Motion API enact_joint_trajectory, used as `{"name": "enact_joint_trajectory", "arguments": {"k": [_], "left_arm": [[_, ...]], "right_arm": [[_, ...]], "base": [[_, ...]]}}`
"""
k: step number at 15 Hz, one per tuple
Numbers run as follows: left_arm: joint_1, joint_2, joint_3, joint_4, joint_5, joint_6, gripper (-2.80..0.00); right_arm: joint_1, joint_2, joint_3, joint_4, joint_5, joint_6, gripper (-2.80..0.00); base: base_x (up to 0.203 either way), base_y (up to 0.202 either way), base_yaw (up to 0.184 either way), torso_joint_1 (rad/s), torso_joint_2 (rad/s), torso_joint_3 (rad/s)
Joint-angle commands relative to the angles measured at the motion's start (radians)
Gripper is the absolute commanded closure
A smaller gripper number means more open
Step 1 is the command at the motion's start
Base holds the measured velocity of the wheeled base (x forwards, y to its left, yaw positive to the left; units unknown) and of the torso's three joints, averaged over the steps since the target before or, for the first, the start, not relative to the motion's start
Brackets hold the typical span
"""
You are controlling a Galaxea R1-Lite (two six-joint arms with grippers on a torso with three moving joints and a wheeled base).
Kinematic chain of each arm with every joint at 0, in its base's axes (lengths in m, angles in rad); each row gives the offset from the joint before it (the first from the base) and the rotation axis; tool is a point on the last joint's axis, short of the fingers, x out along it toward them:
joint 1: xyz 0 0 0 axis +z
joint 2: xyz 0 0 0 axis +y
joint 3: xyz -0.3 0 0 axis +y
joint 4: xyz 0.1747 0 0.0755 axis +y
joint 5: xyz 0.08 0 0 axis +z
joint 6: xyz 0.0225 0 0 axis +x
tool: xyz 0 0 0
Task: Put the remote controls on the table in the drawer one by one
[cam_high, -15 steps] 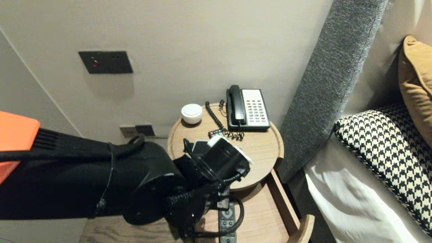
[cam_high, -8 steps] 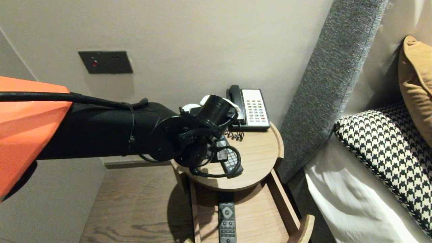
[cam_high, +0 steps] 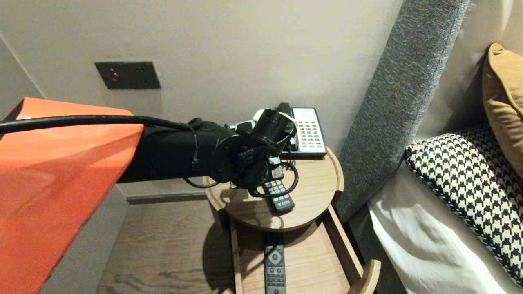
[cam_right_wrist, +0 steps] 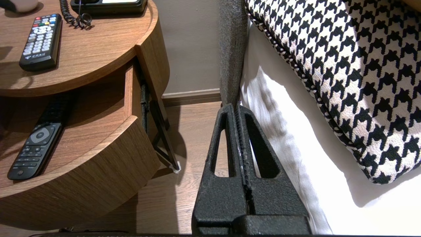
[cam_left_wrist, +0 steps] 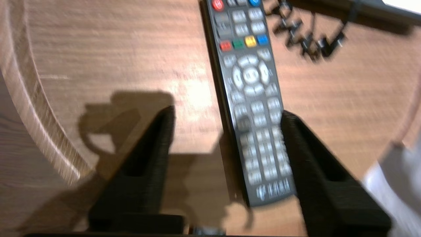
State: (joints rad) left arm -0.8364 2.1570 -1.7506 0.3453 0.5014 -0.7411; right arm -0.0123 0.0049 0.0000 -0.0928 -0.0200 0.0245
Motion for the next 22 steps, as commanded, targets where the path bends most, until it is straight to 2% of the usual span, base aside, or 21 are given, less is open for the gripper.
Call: {"name": "enact_joint_trajectory", "arguments": {"k": [1, 7, 11, 16, 22], "left_arm": [[-0.004, 0.070, -0.038, 0.001, 0.064, -0.020, -2.80], [0.009, 0.130, -0.107, 0.002, 0.095, -0.062, -2.80], [0.001, 0.165, -0.171, 0.008, 0.103, -0.057, -2.80], [-0.007, 0.195, -0.171, 0.004, 0.137, -0.052, -2.80], [-0.015, 0.199, -0.145, 0.026, 0.140, -0.050, -2.80]], "right_arm": [[0.000, 0.000, 0.040, -0.001, 0.000, 0.000, 0.00], [0.000, 0.000, 0.040, -0.001, 0.000, 0.000, 0.00], [0.000, 0.000, 0.040, -0.001, 0.000, 0.000, 0.00], [0.000, 0.000, 0.040, -0.001, 0.000, 0.000, 0.00], [0.000, 0.000, 0.040, -0.001, 0.000, 0.000, 0.00]], "base": [[0.000, 0.000, 0.000, 0.000, 0.00, 0.000], [0.000, 0.000, 0.000, 0.000, 0.00, 0.000], [0.000, 0.000, 0.000, 0.000, 0.00, 0.000], [0.000, 0.000, 0.000, 0.000, 0.00, 0.000], [0.000, 0.000, 0.000, 0.000, 0.00, 0.000]]}}
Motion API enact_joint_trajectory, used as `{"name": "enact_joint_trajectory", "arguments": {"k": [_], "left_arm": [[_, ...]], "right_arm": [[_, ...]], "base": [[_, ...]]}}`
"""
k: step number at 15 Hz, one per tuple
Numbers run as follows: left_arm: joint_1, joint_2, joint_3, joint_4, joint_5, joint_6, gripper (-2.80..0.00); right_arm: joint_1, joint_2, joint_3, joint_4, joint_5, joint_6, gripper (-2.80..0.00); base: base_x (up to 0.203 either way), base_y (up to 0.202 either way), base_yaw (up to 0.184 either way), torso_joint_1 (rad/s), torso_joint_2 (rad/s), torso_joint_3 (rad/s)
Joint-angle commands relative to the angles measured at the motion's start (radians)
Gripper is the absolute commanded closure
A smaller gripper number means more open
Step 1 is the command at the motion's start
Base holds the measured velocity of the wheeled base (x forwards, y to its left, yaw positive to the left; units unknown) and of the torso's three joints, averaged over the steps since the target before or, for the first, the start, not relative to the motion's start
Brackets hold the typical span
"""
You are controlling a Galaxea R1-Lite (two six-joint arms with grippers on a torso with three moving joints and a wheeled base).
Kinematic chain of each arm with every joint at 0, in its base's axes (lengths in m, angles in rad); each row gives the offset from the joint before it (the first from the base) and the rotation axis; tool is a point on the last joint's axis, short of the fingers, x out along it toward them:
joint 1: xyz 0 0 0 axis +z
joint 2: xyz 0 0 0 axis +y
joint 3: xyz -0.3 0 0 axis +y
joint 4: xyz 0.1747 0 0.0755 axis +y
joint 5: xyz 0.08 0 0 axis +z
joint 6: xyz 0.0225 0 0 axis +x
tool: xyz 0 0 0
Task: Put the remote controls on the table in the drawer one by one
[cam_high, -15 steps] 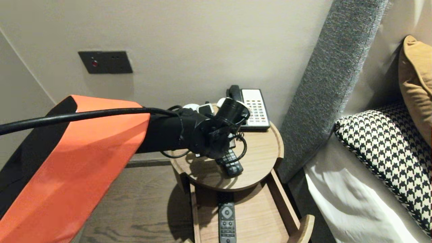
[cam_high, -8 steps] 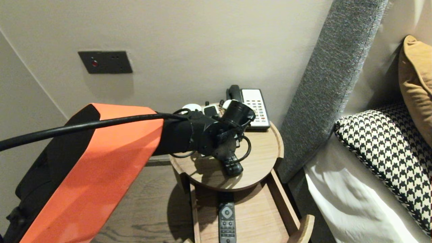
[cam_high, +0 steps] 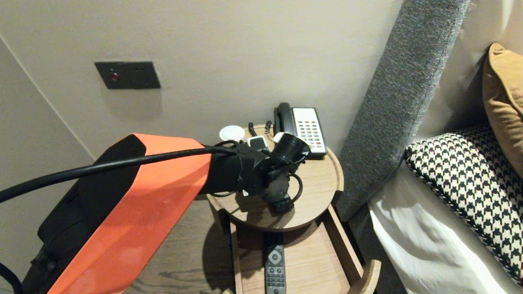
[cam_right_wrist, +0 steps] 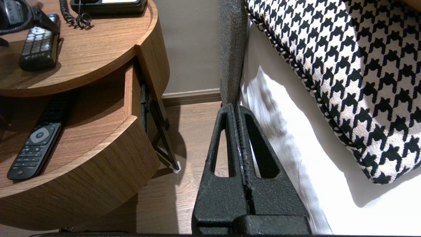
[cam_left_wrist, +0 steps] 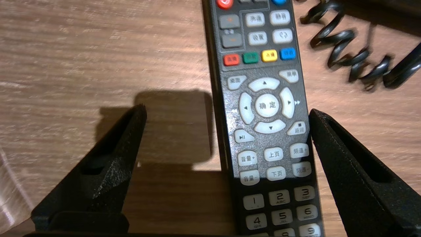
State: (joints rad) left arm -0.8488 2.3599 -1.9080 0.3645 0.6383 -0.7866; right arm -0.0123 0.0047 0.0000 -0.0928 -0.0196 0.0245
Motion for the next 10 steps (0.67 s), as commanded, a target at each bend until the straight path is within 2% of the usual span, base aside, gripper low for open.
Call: {"name": "enact_joint_trajectory", "arguments": {"k": [1, 10], "left_arm": [[-0.003, -0.011, 0.027, 0.006, 0.003, -0.005, -2.80], [0.004, -0.093, 0.145, -0.006, 0.003, -0.014, -2.80]], "right_arm": [[0.000, 0.000, 0.040, -0.001, 0.000, 0.000, 0.00], [0.000, 0.000, 0.040, -0.001, 0.000, 0.000, 0.00]], "base": [[0.000, 0.000, 0.000, 0.000, 0.00, 0.000], [0.000, 0.000, 0.000, 0.000, 0.00, 0.000]]}}
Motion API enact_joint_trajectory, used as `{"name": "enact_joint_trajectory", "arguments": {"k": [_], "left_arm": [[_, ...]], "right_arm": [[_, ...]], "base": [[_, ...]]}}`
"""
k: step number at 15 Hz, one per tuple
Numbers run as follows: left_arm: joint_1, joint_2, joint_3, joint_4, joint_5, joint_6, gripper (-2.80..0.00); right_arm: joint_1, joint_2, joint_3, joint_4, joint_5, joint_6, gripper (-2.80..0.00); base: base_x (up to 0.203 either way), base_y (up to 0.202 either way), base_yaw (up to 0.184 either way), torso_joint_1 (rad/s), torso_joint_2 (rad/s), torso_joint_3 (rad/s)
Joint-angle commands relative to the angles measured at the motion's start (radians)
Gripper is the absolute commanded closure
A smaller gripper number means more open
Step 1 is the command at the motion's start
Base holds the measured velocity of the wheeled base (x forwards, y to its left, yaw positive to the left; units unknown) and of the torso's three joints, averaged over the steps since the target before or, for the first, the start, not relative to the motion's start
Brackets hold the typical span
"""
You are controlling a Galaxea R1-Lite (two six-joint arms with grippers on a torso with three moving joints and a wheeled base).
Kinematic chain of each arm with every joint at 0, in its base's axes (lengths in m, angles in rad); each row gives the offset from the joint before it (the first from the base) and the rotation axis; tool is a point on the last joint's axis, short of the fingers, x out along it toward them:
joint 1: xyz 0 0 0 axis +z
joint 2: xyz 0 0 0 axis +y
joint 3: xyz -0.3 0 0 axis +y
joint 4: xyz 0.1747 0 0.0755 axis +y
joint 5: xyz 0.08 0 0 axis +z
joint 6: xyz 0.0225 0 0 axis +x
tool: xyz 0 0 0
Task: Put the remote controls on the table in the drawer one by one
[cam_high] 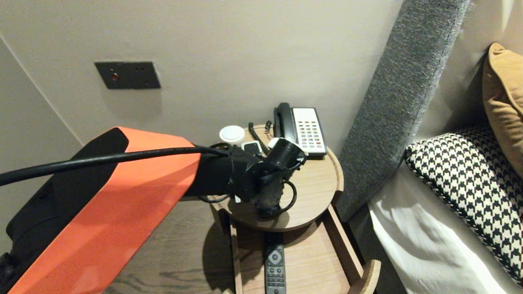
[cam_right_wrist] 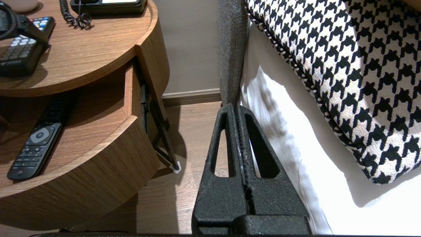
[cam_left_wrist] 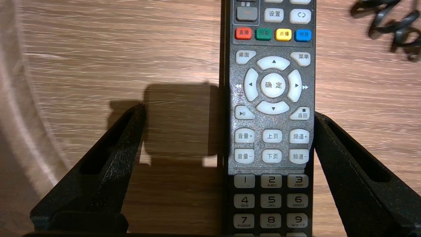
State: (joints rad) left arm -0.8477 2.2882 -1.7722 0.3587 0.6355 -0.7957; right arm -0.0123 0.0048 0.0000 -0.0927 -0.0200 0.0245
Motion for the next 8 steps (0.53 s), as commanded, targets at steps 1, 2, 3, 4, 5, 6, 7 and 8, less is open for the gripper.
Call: {"name": "enact_joint_trajectory", "arguments": {"k": [1, 2, 3, 4, 5, 6, 7, 8], "left_arm": [[0.004, -0.027, 0.010, 0.000, 0.006, -0.004, -2.80], [0.004, -0.035, 0.008, -0.001, 0.006, -0.002, -2.80], [0.004, -0.037, -0.001, -0.003, 0.006, 0.000, -2.80], [0.004, -0.037, -0.013, -0.004, 0.006, 0.002, -2.80], [0.003, -0.035, -0.028, -0.004, 0.006, 0.003, -2.80], [0.002, -0.027, -0.048, -0.004, 0.009, 0.003, -2.80], [0.000, -0.016, -0.064, -0.004, 0.038, 0.005, -2.80], [-0.002, -0.003, -0.069, -0.004, 0.065, 0.007, -2.80]], "right_arm": [[0.000, 0.000, 0.040, -0.001, 0.000, 0.000, 0.00], [0.000, 0.000, 0.040, -0.001, 0.000, 0.000, 0.00], [0.000, 0.000, 0.040, -0.001, 0.000, 0.000, 0.00], [0.000, 0.000, 0.040, -0.001, 0.000, 0.000, 0.00], [0.000, 0.000, 0.040, -0.001, 0.000, 0.000, 0.00], [0.000, 0.000, 0.040, -0.001, 0.000, 0.000, 0.00], [0.000, 0.000, 0.040, -0.001, 0.000, 0.000, 0.00], [0.000, 0.000, 0.040, -0.001, 0.000, 0.000, 0.00]], "base": [[0.000, 0.000, 0.000, 0.000, 0.00, 0.000], [0.000, 0.000, 0.000, 0.000, 0.00, 0.000], [0.000, 0.000, 0.000, 0.000, 0.00, 0.000], [0.000, 0.000, 0.000, 0.000, 0.00, 0.000], [0.000, 0.000, 0.000, 0.000, 0.00, 0.000], [0.000, 0.000, 0.000, 0.000, 0.00, 0.000], [0.000, 0.000, 0.000, 0.000, 0.00, 0.000], [0.000, 0.000, 0.000, 0.000, 0.00, 0.000]]}}
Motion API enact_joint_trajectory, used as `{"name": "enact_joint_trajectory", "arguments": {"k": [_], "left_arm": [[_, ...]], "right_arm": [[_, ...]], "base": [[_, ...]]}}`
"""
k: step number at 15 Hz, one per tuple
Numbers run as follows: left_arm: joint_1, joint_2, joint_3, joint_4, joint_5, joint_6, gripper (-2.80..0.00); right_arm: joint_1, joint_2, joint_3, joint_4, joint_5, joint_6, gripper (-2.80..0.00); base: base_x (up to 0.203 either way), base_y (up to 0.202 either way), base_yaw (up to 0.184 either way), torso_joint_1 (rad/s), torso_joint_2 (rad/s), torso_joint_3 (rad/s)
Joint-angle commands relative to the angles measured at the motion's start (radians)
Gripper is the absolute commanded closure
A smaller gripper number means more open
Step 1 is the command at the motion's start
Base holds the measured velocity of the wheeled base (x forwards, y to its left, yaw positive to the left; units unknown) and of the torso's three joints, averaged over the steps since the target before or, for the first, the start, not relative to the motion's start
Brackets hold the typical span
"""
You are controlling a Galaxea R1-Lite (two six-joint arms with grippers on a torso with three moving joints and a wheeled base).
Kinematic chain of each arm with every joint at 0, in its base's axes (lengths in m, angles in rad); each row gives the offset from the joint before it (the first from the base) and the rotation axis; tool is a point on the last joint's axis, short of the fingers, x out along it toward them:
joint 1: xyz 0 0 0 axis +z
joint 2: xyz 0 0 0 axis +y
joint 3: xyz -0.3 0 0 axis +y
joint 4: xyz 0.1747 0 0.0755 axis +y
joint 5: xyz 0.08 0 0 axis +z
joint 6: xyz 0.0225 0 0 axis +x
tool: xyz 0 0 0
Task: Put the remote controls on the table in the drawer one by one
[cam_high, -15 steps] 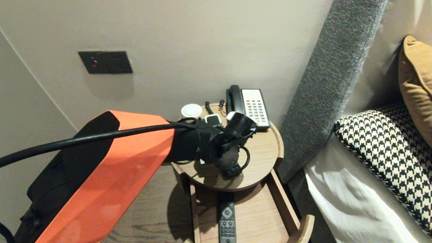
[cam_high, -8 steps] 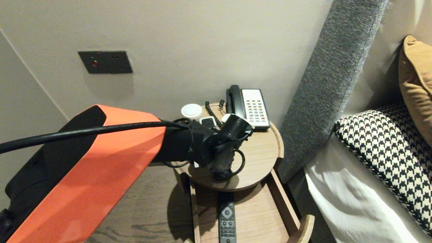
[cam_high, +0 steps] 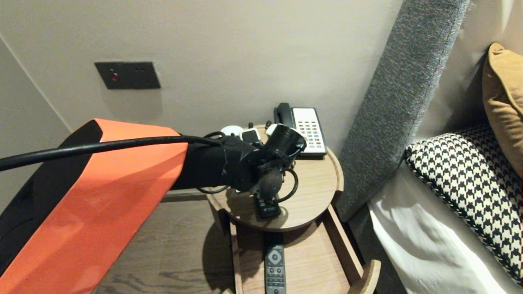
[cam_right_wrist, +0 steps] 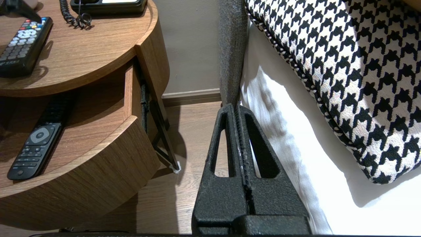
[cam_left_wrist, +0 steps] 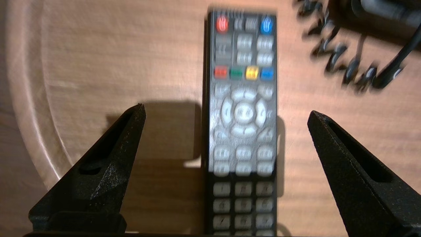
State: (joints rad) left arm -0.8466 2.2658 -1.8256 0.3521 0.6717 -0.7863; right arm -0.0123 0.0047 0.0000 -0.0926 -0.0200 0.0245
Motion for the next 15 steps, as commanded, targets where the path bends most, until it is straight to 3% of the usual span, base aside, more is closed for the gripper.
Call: {"name": "enact_joint_trajectory", "arguments": {"k": [1, 8, 15], "left_arm": [[-0.005, 0.026, -0.015, 0.002, 0.043, -0.002, -2.80], [-0.018, 0.052, 0.008, -0.053, 0.098, -0.017, -2.80], [-0.026, 0.064, 0.029, -0.056, 0.103, -0.030, -2.80]], "right_arm": [[0.000, 0.000, 0.040, -0.001, 0.000, 0.000, 0.00], [0.000, 0.000, 0.040, -0.001, 0.000, 0.000, 0.00], [0.000, 0.000, 0.040, -0.001, 0.000, 0.000, 0.00]], "base": [[0.000, 0.000, 0.000, 0.000, 0.00, 0.000], [0.000, 0.000, 0.000, 0.000, 0.00, 0.000], [0.000, 0.000, 0.000, 0.000, 0.00, 0.000]]}}
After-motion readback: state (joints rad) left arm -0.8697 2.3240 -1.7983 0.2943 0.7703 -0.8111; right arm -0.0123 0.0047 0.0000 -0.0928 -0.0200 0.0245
